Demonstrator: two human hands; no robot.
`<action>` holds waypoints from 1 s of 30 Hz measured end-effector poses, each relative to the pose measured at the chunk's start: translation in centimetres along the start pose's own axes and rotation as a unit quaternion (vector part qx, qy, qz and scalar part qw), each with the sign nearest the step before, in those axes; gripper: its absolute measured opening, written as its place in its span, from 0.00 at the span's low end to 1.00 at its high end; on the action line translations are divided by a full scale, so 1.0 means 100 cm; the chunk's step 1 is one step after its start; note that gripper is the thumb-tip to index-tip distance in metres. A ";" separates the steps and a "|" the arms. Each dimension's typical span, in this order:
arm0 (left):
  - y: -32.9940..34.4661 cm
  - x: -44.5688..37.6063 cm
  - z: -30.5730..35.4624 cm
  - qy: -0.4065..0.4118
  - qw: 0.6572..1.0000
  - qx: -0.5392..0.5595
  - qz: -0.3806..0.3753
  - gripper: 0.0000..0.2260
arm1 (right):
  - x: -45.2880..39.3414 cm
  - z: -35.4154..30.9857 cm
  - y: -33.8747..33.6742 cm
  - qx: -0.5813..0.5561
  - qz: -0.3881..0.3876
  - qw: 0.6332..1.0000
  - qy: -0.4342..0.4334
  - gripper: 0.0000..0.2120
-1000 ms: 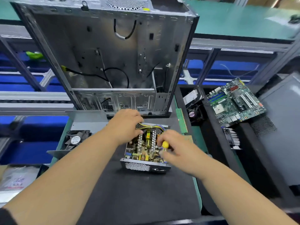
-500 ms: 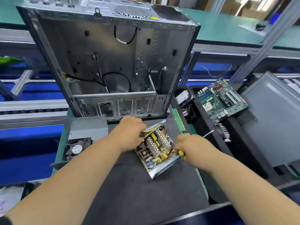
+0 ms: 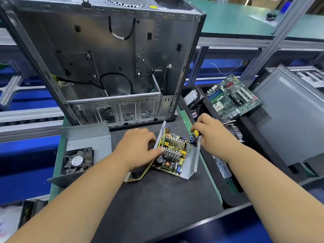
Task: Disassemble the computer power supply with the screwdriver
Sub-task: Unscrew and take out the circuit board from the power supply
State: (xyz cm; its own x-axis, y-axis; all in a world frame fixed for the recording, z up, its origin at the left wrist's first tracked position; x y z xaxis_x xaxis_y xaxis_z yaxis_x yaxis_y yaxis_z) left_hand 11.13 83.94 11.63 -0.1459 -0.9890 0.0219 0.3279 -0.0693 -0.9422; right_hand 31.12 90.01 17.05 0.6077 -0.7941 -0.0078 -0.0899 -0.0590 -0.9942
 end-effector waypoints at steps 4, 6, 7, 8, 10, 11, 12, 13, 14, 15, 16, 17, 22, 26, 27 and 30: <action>-0.005 0.013 0.001 -0.033 0.991 0.063 0.117 0.25 | 0.016 -0.006 -0.031 -0.089 0.139 0.986 -0.001 0.16; -0.005 0.021 0.014 0.006 0.985 0.054 0.167 0.25 | 0.026 -0.008 -0.040 -0.124 0.188 0.974 0.009 0.12; -0.003 0.023 0.021 0.029 0.982 0.045 0.179 0.25 | 0.030 -0.009 -0.041 -0.149 0.202 0.968 0.017 0.12; 0.001 0.025 0.027 0.050 0.981 0.035 0.183 0.26 | 0.034 -0.011 -0.041 -0.181 0.212 0.960 0.025 0.11; 0.010 0.028 0.036 0.076 0.980 0.021 0.184 0.26 | 0.041 -0.014 -0.036 -0.248 0.225 0.941 0.049 0.10; 0.013 0.030 0.041 0.088 0.978 0.016 0.191 0.26 | 0.045 -0.016 -0.032 -0.274 0.233 0.931 0.062 0.09; 0.016 0.033 0.046 0.104 0.973 0.008 0.204 0.25 | 0.049 -0.017 -0.029 -0.295 0.242 0.921 0.075 0.07; 0.020 0.036 0.051 0.125 0.968 0.000 0.219 0.24 | 0.053 -0.018 -0.025 -0.313 0.251 0.912 0.088 0.06; 0.024 0.041 0.057 0.149 0.962 -0.004 0.229 0.23 | 0.057 -0.017 -0.022 -0.334 0.256 0.901 0.100 0.04; 0.030 0.045 0.063 0.176 0.957 -0.003 0.232 0.23 | 0.060 -0.017 -0.018 -0.359 0.256 0.890 0.113 0.03; 0.038 0.049 0.069 0.201 0.953 0.003 0.226 0.23 | 0.063 -0.016 -0.013 -0.385 0.250 0.879 0.126 0.03; 0.046 0.053 0.073 0.223 0.951 0.010 0.213 0.24 | 0.065 -0.016 -0.008 -0.403 0.243 0.871 0.137 0.02; 0.080 0.057 0.076 0.228 0.963 0.015 0.144 0.32 | 0.077 -0.023 0.003 -0.416 0.246 0.864 0.140 0.01; 0.080 0.046 0.068 0.160 0.976 0.006 0.147 0.36 | 0.082 -0.027 0.012 -0.409 0.241 0.870 0.135 0.01; 0.080 0.043 0.067 0.145 0.978 0.005 0.149 0.37 | 0.083 -0.028 0.016 -0.406 0.237 0.873 0.134 0.01; 0.083 0.040 0.070 0.130 0.979 -0.001 0.155 0.38 | 0.089 -0.030 0.026 -0.388 0.226 0.885 0.126 0.02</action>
State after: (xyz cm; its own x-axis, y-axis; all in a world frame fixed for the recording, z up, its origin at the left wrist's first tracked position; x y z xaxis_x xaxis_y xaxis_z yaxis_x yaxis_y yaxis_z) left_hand 19.78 78.45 6.23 -0.2730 -0.8959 -0.3504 0.3927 0.2288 -0.8908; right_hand 33.91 81.01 14.71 0.1856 -0.9464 -0.2643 -0.8530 -0.0216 -0.5214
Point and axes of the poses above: each hand's wrist, its own x-axis away from the middle knuckle, its own y-axis out of the palm, z = x × y, the point moved 7 cm from there along -x, towards the middle knuckle, and after that the axes turned 1 degree about -x, right-handed, at the moved point
